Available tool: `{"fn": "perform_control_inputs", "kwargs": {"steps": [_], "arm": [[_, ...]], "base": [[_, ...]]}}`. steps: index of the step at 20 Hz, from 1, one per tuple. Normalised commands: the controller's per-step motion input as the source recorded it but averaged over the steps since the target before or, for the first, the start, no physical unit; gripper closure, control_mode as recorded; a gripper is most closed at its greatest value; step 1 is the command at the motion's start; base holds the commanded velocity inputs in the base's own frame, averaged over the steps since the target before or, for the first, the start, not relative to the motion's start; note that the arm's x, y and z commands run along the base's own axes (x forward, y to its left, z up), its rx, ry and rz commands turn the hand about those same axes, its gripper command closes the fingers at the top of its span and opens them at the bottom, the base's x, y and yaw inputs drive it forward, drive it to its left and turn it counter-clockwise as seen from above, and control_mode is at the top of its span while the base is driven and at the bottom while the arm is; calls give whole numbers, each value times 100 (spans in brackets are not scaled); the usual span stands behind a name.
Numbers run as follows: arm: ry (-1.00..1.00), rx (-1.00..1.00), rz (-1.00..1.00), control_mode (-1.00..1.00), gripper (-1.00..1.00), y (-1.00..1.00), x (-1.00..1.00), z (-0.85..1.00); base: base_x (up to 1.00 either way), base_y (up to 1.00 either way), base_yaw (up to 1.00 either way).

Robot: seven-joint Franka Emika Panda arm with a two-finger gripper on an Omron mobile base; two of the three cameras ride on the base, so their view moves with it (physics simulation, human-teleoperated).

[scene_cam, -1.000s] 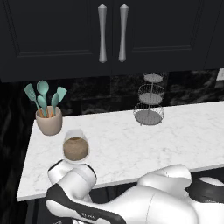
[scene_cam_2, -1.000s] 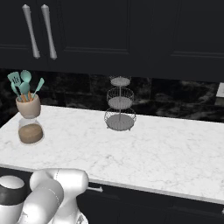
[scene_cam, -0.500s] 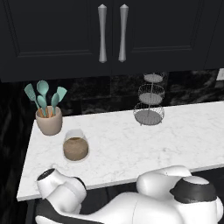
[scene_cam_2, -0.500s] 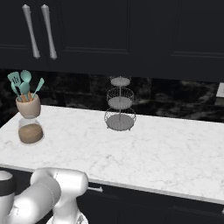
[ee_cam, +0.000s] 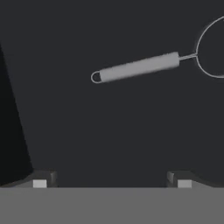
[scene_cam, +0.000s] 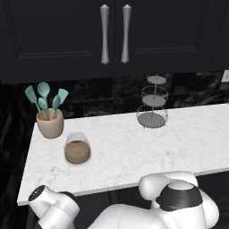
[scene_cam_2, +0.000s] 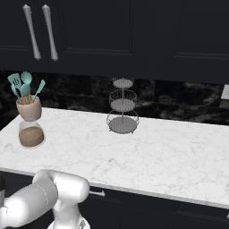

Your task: Pick the peeler from the drawer and place it on the counter.

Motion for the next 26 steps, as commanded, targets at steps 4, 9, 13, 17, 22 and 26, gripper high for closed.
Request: {"fn": "perform_control_inputs", "kwargs": {"steps": [4,9,13,17,22,26], "arm": [[1,1,72,-100,-100,44,15,-16],[30,5,69,-100,-100,54,15,-1],[39,7,71,-100,-100,23,15,-13],[27,13,34,-100,-100,-4,11,-26],[15,3,25,-100,-100,-41,23,-74],[10,11,12,-100,-100,0,26,-28]], "base": [[0,0,0],[0,0,0],[0,0,0],[0,0,0],[0,0,0],[0,0,0]]}}
